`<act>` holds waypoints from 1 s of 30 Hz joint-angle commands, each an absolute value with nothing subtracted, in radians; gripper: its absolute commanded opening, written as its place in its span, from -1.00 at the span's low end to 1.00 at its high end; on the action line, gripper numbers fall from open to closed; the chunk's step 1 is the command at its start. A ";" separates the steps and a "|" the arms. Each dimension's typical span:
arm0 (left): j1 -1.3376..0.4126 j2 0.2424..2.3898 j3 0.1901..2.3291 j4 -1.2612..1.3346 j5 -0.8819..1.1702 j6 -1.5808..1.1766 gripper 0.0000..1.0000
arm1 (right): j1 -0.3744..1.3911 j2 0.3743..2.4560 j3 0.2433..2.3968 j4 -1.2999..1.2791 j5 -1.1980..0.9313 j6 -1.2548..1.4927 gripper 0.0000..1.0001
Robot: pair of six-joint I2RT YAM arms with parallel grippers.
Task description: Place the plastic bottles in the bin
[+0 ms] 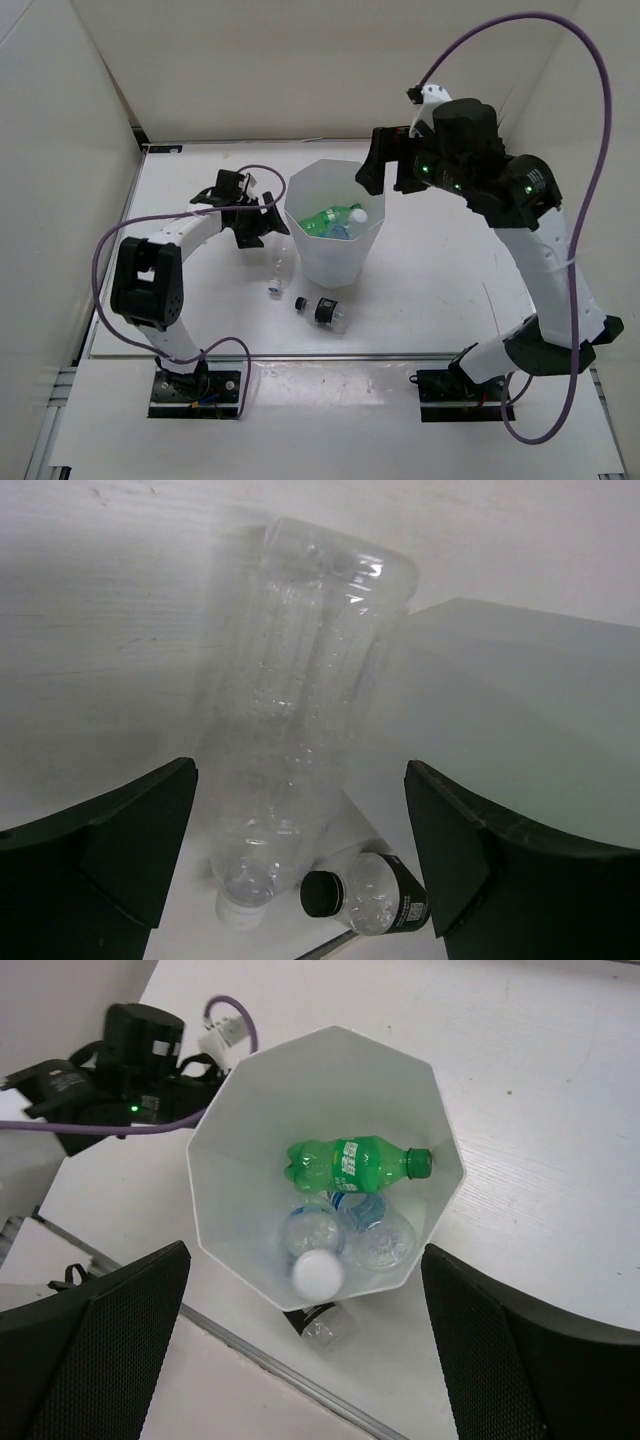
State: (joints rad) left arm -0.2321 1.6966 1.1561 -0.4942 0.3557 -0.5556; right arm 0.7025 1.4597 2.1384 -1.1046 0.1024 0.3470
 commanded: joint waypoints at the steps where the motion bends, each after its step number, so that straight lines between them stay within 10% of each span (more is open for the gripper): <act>1: -0.256 1.750 1.198 -0.474 0.448 -0.511 0.86 | 0.704 1.444 2.160 -1.150 0.149 0.321 1.00; 15: -0.212 1.582 1.215 -0.535 0.323 -0.570 -0.13 | 0.635 1.396 2.086 -1.173 0.250 0.380 1.00; 30: -0.449 1.494 1.899 -0.586 0.186 -0.313 0.22 | 0.397 1.338 1.850 -1.083 0.108 0.563 1.00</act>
State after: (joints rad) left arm -0.3901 1.4300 1.8996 -0.5621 0.1734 -0.4053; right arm 0.4213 1.3506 1.8416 -1.1500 0.1658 0.5308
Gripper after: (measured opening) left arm 0.679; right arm 0.998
